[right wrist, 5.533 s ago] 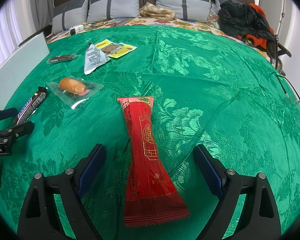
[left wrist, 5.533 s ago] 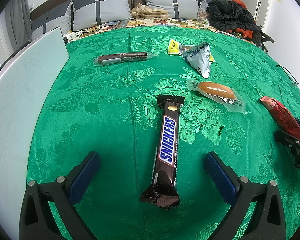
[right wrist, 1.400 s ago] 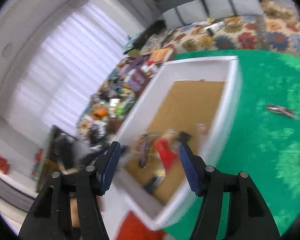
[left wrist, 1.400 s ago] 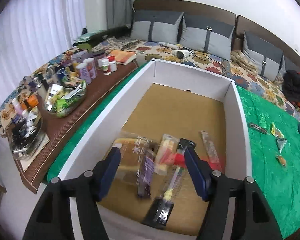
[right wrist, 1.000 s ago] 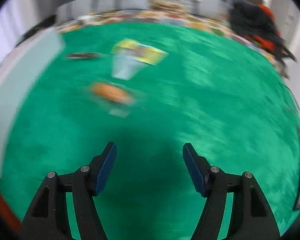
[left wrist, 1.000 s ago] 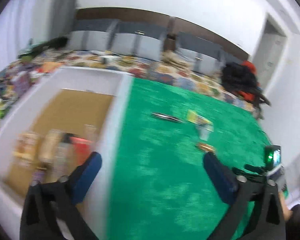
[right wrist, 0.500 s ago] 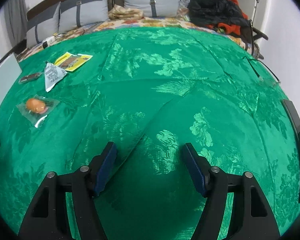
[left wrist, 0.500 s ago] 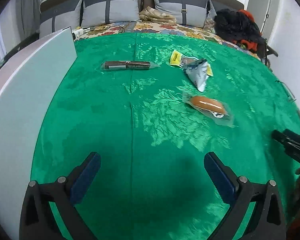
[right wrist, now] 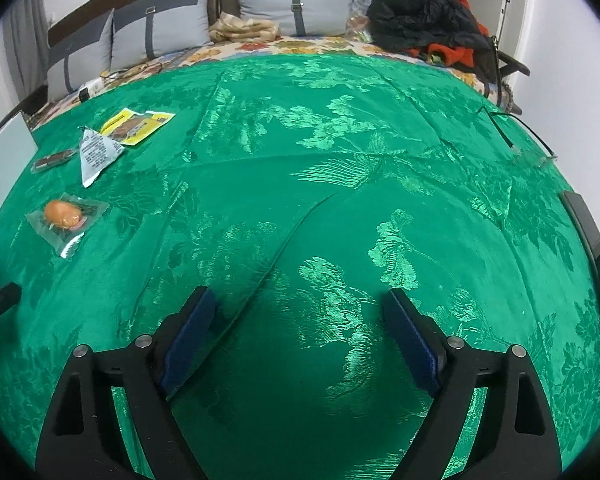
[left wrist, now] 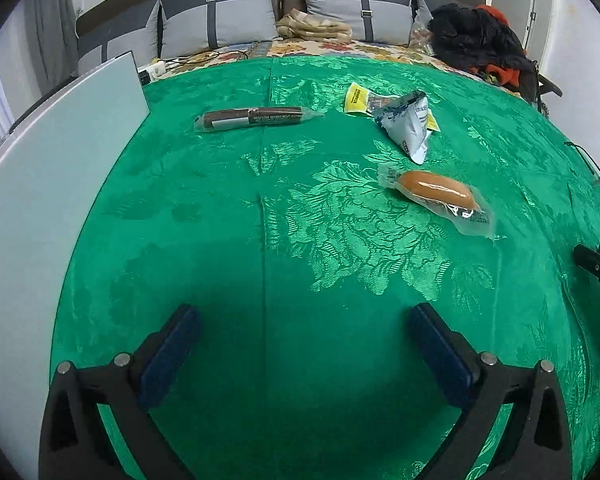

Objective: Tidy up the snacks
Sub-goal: 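Move both tools back over the remaining snacks on the cloth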

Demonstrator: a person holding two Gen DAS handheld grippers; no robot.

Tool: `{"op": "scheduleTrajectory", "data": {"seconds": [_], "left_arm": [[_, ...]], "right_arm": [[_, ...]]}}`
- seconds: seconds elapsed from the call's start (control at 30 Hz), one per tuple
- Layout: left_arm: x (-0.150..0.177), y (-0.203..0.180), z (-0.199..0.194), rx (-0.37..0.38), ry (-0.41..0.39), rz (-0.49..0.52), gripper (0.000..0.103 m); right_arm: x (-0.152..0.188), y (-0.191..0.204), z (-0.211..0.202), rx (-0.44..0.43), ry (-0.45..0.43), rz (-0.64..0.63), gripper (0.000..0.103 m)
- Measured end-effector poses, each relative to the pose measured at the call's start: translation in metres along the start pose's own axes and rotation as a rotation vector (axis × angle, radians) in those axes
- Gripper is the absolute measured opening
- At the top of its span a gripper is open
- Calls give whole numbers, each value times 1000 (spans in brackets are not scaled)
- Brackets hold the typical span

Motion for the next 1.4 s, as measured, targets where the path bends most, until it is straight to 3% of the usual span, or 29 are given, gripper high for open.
{"op": "scheduleTrajectory", "data": {"seconds": [1.1,1.27,1.33,1.4], "left_arm": [[0,1,0,2,-1,-1,103],[3,7,-2,31,36,59,103],[9,15,-4,32,11,53,103],[12,18,-5,31,1,46,103]], "right_arm": [[0,-2,2,-5,1,6,92],[-3,0,3,-7,40,-17,93],[-12,16,-3,-76,77,-83,92],[-19,42,-15,-189,23,-171,92]]}}
Point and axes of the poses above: each gripper's, at about its wrist camera, not at the fingertips, and z roughly the way its jaws point, y to its left, x to its underside, the point moved 1 cm from there along z, roughly the way its jaws point, and after that the axes turned 4 degrees about y, right-handed, at the moved point
